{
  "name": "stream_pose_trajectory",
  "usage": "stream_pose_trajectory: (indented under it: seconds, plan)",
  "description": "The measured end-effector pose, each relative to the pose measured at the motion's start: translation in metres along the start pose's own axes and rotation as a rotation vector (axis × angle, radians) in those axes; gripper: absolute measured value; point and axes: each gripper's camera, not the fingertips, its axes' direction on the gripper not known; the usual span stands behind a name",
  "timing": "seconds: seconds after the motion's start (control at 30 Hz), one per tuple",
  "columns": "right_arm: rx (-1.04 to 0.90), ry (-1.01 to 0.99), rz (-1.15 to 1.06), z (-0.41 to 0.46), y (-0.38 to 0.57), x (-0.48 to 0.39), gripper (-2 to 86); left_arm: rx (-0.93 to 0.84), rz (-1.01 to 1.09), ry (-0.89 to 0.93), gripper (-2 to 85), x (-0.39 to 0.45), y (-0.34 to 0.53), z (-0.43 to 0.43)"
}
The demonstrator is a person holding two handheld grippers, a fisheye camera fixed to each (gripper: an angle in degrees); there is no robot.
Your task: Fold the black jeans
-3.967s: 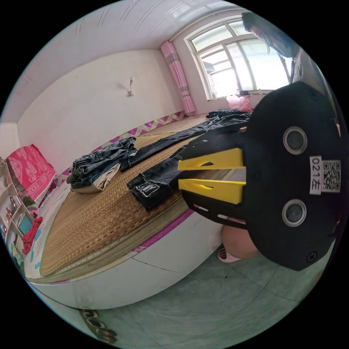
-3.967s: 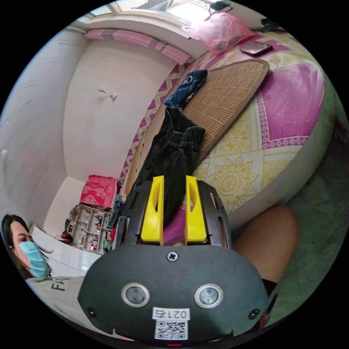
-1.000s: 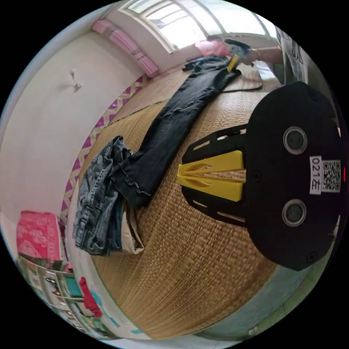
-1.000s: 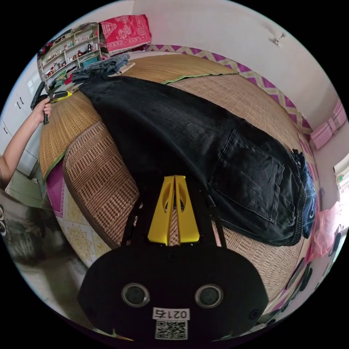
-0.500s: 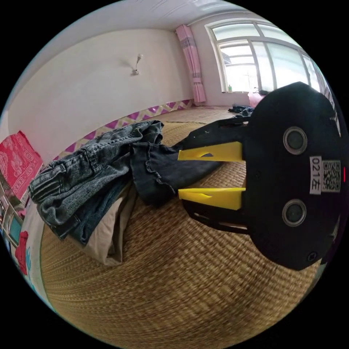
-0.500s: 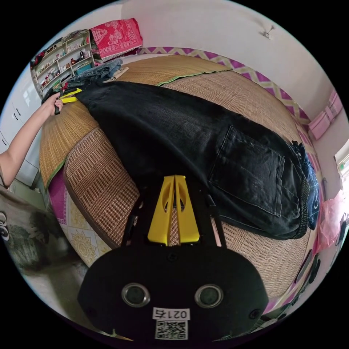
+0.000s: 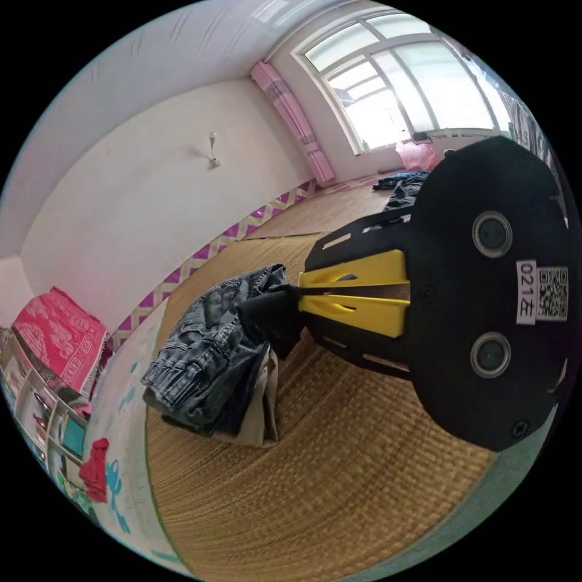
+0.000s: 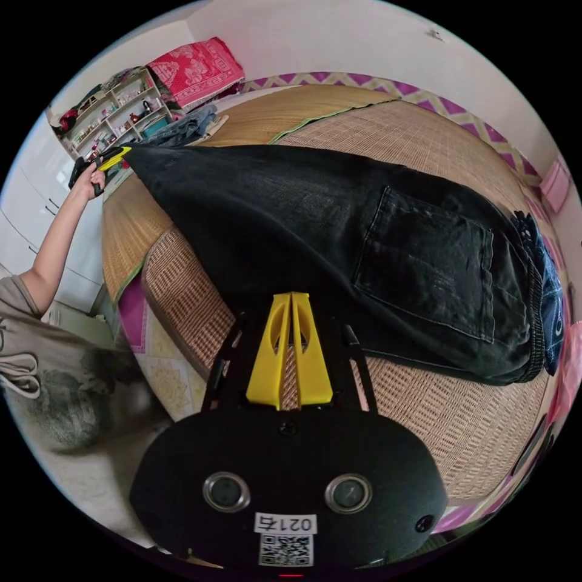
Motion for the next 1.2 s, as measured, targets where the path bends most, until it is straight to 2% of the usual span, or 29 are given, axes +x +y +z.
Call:
stream_pose_trajectory:
  seconds: [0.2, 0.27, 0.37, 0.47, 0.53, 0.63, 0.73, 0.77, 0.83, 0.9, 1.1, 1.2]
  plan:
    - [0.011, -0.061, -0.052, -0.015, 0.045, 0.027, -0.6, -0.074, -0.037, -0.106, -1.0, 0.014, 0.017, -0.054]
    - [0.118, -0.194, 0.000, -0.039, 0.071, 0.062, -0.7, -0.065, -0.076, -0.098, -1.0, 0.023, 0.020, -0.059]
    - [0.262, -0.329, 0.102, -0.076, 0.116, 0.111, -0.7, 0.000, -0.008, -0.075, -1.0, 0.094, 0.014, -0.067]
    - [0.334, -0.323, 0.161, -0.106, 0.161, 0.143, -0.7, 0.060, 0.216, -0.072, -0.9, 0.232, 0.017, -0.061]
    - [0.361, -0.309, 0.184, -0.120, 0.187, 0.155, -0.7, 0.078, 0.445, -0.073, -0.9, 0.360, 0.045, -0.039]
    - [0.381, -0.315, 0.207, -0.133, 0.227, 0.171, -0.6, 0.067, 0.708, -0.092, -0.9, 0.500, 0.114, 0.016]
    - [0.376, -0.322, 0.231, -0.137, 0.263, 0.184, -0.6, 0.002, 0.921, -0.138, -0.8, 0.593, 0.203, 0.109]
    - [0.371, -0.321, 0.242, -0.136, 0.276, 0.189, -0.6, -0.034, 0.957, -0.161, -0.8, 0.604, 0.221, 0.134]
    - [0.357, -0.317, 0.258, -0.134, 0.295, 0.197, -0.6, -0.249, 1.026, -0.278, -0.8, 0.623, 0.283, 0.241]
    - [0.342, -0.323, 0.273, -0.132, 0.312, 0.206, -0.7, -0.360, 1.058, -0.379, -0.9, 0.622, 0.315, 0.294]
    - [0.321, -0.333, 0.307, -0.133, 0.362, 0.231, -0.6, -0.140, 1.198, -0.432, -0.9, 0.695, 0.349, 0.257]
    - [0.325, -0.342, 0.323, -0.133, 0.377, 0.247, -0.5, -0.184, 1.259, -0.451, -0.7, 0.708, 0.367, 0.273]
